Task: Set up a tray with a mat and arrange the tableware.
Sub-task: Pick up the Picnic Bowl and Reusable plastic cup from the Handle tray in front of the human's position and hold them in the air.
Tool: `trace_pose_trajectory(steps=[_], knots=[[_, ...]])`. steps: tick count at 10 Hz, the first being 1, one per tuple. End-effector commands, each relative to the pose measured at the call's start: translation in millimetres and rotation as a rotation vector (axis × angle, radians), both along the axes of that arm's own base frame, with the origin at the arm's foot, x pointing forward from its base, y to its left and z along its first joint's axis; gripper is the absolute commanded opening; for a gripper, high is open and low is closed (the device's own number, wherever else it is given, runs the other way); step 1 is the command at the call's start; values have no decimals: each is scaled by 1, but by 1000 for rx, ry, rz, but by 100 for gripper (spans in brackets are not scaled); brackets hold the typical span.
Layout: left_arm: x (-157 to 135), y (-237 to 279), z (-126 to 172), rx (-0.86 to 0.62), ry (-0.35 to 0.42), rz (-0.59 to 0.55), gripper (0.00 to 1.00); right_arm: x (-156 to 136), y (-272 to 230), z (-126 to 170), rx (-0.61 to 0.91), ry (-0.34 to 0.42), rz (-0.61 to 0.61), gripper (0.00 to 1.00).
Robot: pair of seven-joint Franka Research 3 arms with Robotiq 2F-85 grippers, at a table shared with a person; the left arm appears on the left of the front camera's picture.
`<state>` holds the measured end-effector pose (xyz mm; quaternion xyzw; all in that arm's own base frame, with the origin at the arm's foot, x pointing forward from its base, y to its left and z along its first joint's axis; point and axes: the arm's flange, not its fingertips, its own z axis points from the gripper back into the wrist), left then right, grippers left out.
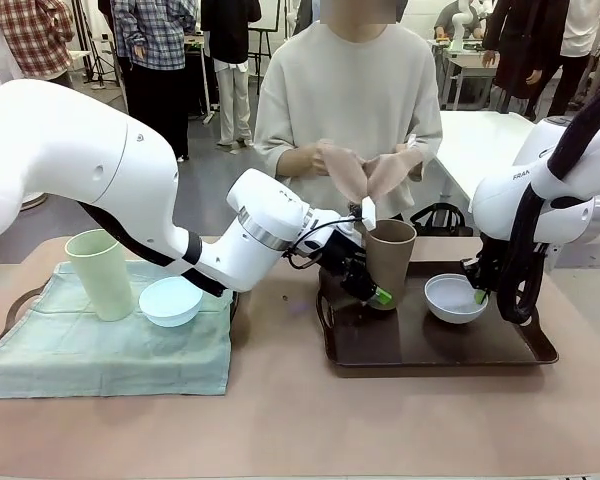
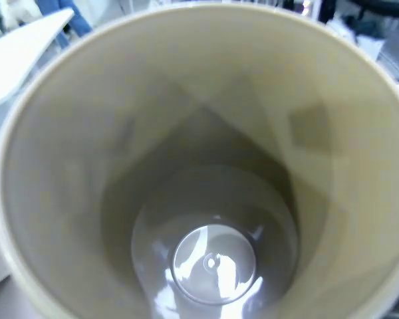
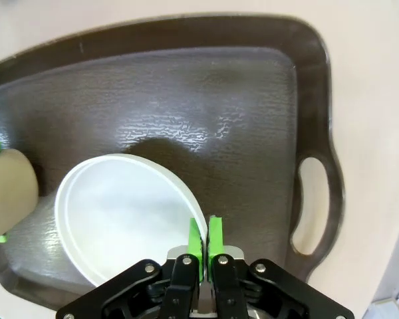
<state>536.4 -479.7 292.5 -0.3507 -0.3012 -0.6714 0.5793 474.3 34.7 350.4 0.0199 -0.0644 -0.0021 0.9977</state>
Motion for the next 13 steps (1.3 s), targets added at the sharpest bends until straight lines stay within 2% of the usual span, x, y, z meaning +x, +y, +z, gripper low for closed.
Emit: trace_pose_trajectory(steps=[1, 3, 5, 8, 9, 10, 11, 13], knots=[[-32, 16, 39, 11, -15, -8, 63, -8, 2, 28, 17, 24, 27, 4], [-58, 26, 84, 27, -49, 15, 63, -18, -6, 89, 25, -26, 40, 4], [-82, 44, 123, 10, -83, 32, 63, -26, -14, 147, 49, -34, 82, 4], [-105, 60, 185, -53, -148, 57, 63, -46, -14, 211, 76, -84, 108, 4], [-110, 65, 204, -61, -171, 86, 63, -56, -11, 222, 72, -95, 109, 4], [-112, 67, 213, -66, -183, 102, 63, -57, -10, 221, 64, -84, 118, 4], [-98, 49, 203, -42, -154, 79, 63, -51, -15, 223, 45, -100, 88, 4], [-98, 49, 203, -42, -154, 79, 63, -51, -15, 223, 45, -100, 88, 4]])
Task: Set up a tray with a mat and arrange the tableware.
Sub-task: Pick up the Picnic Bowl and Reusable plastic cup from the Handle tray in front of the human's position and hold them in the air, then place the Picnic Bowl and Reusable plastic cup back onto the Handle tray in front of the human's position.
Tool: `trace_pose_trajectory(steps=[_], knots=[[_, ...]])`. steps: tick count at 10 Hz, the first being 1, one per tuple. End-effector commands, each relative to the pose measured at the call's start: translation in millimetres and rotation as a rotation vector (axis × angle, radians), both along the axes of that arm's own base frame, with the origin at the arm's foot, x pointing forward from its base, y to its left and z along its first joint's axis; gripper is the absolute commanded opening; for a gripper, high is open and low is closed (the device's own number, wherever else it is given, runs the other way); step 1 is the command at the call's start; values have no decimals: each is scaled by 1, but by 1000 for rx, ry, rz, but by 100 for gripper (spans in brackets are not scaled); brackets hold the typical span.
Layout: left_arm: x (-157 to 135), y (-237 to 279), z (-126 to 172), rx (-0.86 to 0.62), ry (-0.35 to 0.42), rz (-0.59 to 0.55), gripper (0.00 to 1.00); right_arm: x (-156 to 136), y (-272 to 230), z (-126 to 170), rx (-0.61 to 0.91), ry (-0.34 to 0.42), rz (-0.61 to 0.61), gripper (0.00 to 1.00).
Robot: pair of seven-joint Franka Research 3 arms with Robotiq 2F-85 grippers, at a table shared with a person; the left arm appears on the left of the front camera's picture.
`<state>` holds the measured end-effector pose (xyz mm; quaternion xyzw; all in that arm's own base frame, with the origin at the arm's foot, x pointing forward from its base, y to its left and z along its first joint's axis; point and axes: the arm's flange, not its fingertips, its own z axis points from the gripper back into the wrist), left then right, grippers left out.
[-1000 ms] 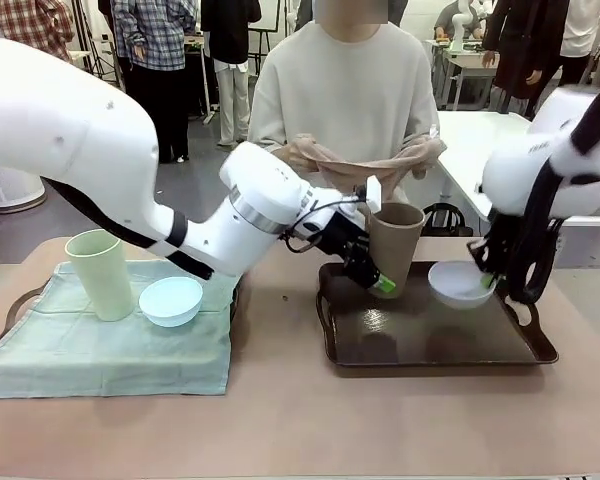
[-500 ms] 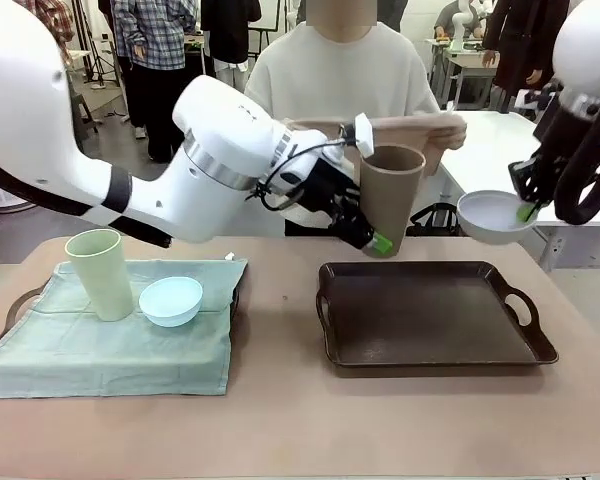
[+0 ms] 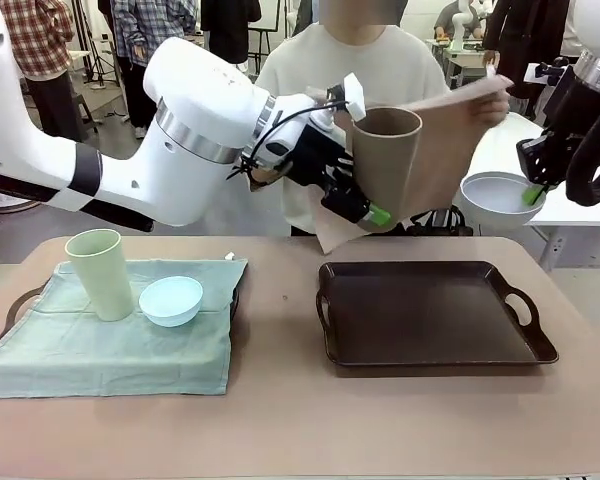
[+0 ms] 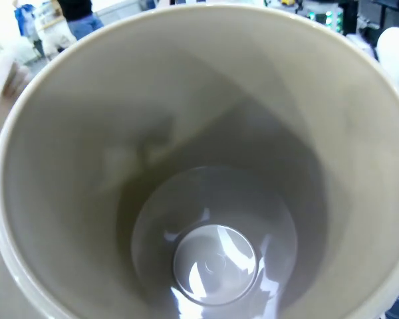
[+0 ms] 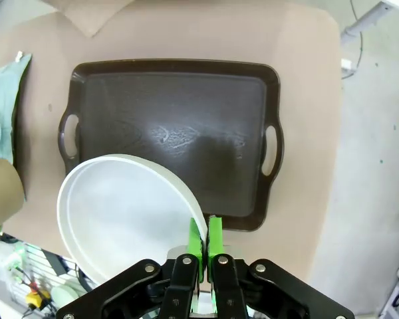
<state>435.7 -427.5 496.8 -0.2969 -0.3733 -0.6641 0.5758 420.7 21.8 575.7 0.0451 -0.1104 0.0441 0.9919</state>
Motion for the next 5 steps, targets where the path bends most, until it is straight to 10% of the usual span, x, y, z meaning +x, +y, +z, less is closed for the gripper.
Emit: trace_pose_trajectory(steps=[1, 5], knots=[[3, -3, -2, 0, -1, -8, 63, 3, -2, -2, 1, -5, -6, 4], [3, -3, -2, 0, -1, -8, 63, 3, -2, -2, 1, -5, -6, 4]])
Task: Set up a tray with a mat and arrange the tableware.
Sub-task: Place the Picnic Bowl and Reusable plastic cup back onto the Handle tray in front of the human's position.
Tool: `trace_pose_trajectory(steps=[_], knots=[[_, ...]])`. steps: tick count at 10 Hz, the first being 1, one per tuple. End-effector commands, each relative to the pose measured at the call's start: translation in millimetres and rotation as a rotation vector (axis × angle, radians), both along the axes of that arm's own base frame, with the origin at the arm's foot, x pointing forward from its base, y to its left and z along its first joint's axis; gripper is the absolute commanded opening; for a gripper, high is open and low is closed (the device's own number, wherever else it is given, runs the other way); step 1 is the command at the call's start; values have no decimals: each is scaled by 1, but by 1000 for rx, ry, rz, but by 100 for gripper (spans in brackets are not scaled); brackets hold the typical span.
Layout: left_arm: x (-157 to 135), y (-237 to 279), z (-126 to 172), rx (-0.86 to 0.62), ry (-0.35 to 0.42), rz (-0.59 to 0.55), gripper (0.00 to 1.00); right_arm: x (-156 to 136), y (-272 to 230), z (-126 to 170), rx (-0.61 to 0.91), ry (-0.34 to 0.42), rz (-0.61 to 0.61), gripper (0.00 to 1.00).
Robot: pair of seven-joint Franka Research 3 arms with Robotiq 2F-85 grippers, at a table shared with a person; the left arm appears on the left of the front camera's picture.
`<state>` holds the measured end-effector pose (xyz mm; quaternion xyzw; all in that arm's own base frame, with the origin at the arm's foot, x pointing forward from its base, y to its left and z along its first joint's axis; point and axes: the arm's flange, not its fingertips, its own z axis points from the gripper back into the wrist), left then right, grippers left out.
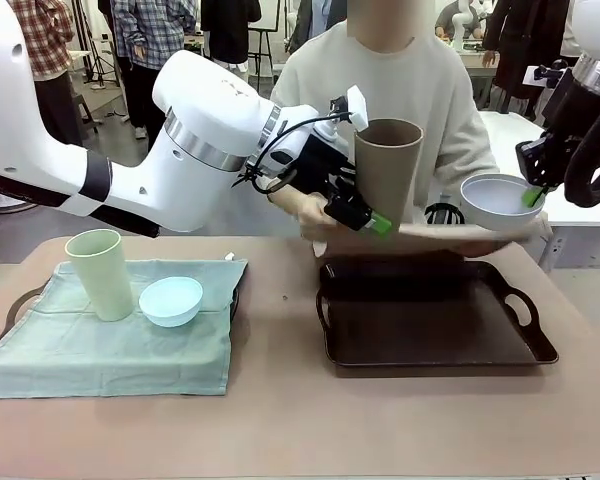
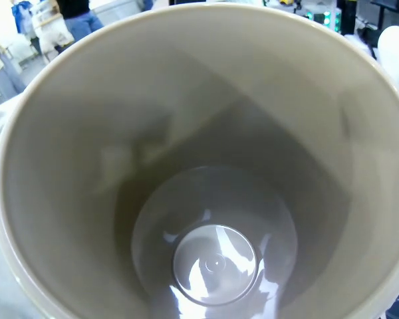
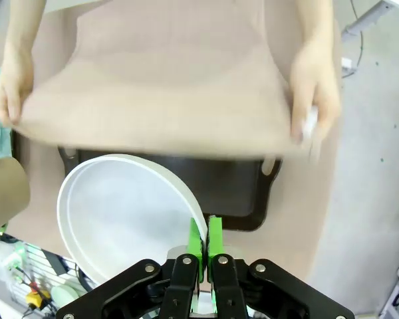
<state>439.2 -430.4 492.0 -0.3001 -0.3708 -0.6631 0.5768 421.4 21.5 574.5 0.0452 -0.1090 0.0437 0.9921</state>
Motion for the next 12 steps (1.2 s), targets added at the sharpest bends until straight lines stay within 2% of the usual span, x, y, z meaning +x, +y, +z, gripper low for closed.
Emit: trace_pose_trajectory(steps=[1, 12], knots=[[-1, 0, 3, 1, -10, -7, 63, 2, -1, -1, 1, -8, -5, 4], [-1, 0, 3, 1, -10, -7, 63, 2, -1, -1, 1, -8, -5, 4]])
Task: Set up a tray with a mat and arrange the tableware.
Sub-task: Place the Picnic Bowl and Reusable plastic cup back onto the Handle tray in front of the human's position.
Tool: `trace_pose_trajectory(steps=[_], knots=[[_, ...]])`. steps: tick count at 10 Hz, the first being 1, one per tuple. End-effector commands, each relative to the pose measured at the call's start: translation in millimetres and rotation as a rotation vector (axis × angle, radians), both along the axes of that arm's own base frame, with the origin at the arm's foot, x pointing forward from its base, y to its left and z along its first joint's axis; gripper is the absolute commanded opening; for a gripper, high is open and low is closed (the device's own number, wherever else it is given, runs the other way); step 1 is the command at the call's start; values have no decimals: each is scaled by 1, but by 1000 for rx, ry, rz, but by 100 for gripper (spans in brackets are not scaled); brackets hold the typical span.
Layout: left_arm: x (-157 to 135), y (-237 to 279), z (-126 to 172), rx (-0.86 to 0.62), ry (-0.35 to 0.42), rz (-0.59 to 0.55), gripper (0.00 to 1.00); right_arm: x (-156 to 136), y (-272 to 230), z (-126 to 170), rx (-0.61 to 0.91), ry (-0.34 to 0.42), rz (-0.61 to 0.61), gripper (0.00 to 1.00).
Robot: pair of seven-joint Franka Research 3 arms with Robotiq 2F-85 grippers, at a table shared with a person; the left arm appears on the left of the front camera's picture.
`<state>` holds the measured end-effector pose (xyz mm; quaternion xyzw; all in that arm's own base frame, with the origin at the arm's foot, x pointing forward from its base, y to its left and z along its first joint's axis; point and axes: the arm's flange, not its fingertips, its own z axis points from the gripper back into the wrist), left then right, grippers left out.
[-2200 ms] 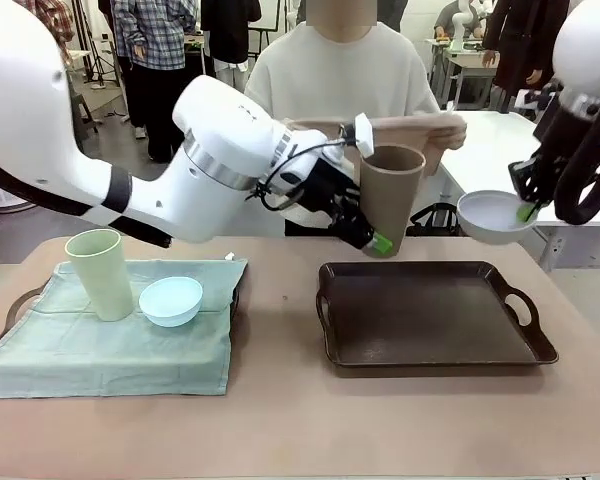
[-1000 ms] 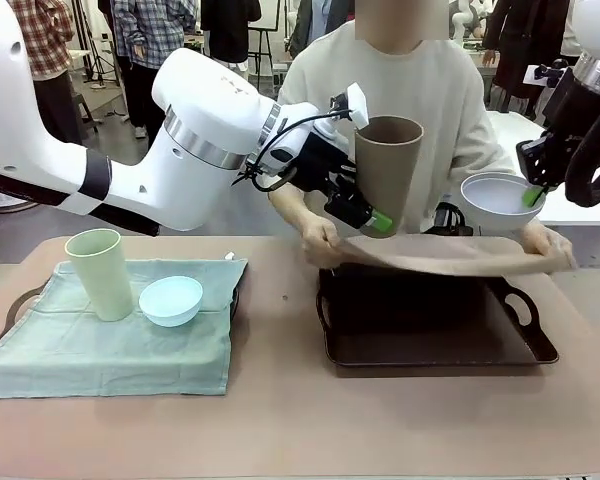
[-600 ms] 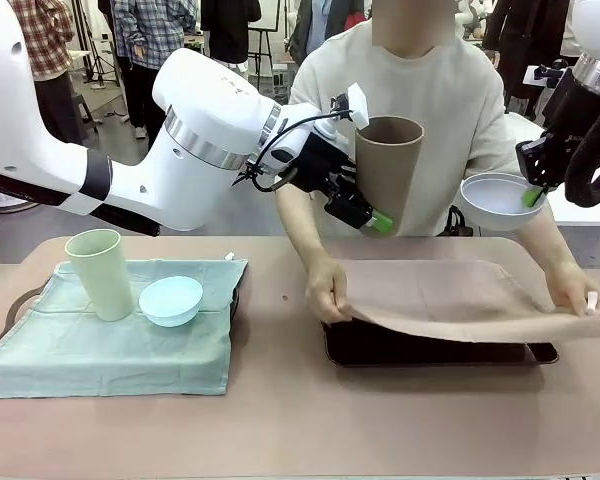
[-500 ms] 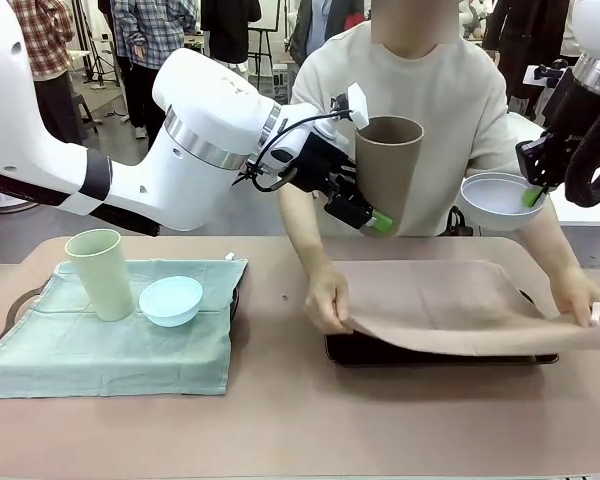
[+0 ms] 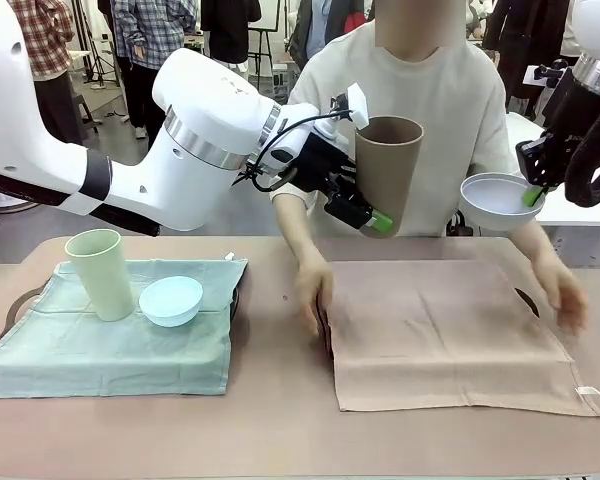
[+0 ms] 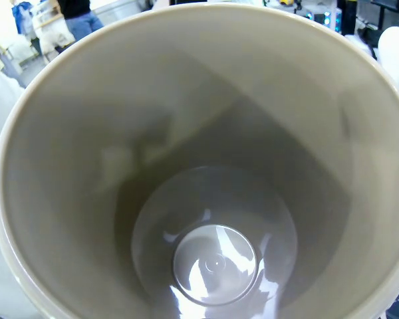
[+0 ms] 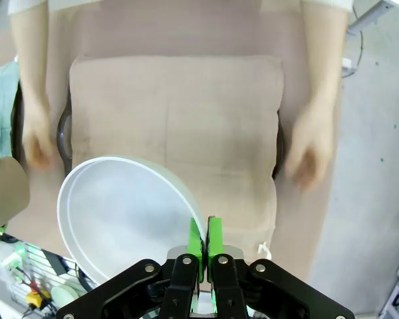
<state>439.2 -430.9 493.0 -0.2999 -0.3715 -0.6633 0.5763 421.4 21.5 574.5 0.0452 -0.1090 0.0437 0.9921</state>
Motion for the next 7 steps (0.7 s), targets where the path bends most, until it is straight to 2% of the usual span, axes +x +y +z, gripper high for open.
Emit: trace_pose_trajectory(steps=[1, 7], knots=[[-1, 1, 2, 2, -8, -7, 63, 2, -1, -1, 1, -8, -5, 4], [-1, 1, 2, 2, -8, -7, 63, 2, -1, -1, 1, -8, -5, 4]])
